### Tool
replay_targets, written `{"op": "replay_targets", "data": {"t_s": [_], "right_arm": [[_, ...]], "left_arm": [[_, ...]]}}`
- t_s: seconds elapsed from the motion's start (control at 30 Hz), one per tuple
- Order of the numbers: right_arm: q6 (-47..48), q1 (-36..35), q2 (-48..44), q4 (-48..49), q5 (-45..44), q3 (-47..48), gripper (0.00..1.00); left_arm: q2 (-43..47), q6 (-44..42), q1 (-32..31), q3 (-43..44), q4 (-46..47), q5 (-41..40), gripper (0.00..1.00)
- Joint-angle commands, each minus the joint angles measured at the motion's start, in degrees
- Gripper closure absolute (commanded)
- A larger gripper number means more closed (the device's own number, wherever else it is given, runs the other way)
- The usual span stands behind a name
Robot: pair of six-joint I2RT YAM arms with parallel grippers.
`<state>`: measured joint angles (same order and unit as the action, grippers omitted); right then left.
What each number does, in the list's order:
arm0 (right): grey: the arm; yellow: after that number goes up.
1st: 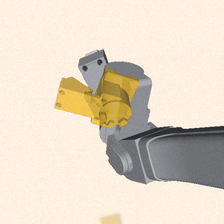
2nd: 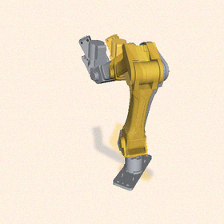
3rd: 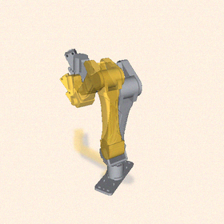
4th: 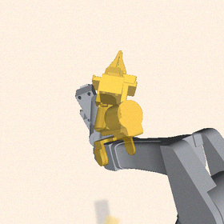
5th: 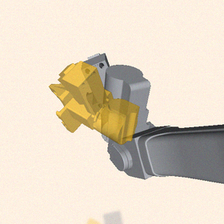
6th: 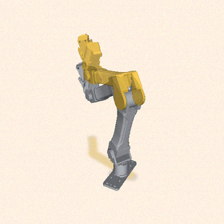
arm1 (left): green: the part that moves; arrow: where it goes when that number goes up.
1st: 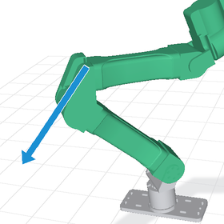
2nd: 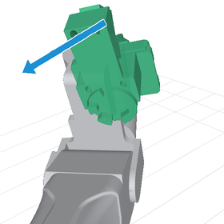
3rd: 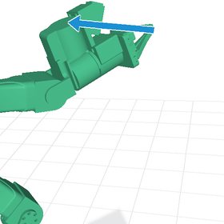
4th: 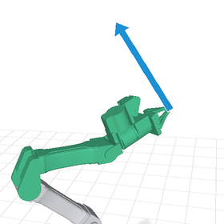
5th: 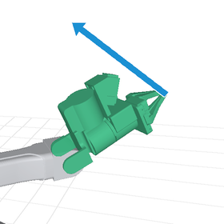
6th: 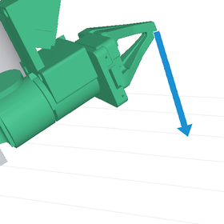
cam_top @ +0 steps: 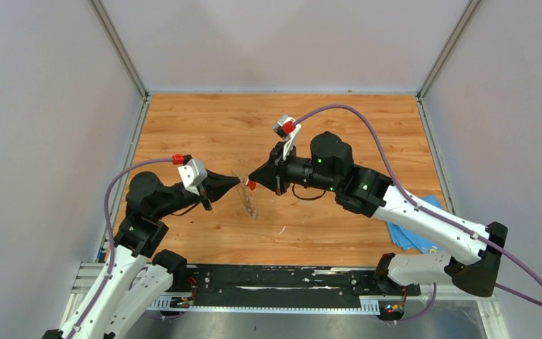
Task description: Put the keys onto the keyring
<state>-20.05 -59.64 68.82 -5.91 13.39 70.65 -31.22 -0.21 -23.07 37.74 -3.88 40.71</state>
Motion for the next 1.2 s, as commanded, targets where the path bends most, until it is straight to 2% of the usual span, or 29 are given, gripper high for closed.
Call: {"op": "replay_targets", "data": {"t_s": [0.0, 0.33, 0.77, 1.17], "right_arm": [[1.2, -0.8, 1.3, -3.9, -0.2, 2.4, 1.00], [2.1, -1.5, 4.7, -6.9, 0.2, 6.0, 1.00], [1.0, -2.3, 6.0, -5.6, -1.5, 6.1, 1.00], [-0.2, -2.4, 6.3, -5.6, -3.7, 6.2, 1.00]], "left_arm": [[0.3, 0.9, -0.3, -0.7, 2.4, -1.5, 1.00], [0.5, 0.4, -0.3, -0.8, 2.4, -2.0, 1.00], [0.7, 0.3, -0.3, -1.4, 2.0, -3.8, 1.00], [1.9, -4.2, -0.3, -2.5, 0.6, -2.5, 1.00]]}}
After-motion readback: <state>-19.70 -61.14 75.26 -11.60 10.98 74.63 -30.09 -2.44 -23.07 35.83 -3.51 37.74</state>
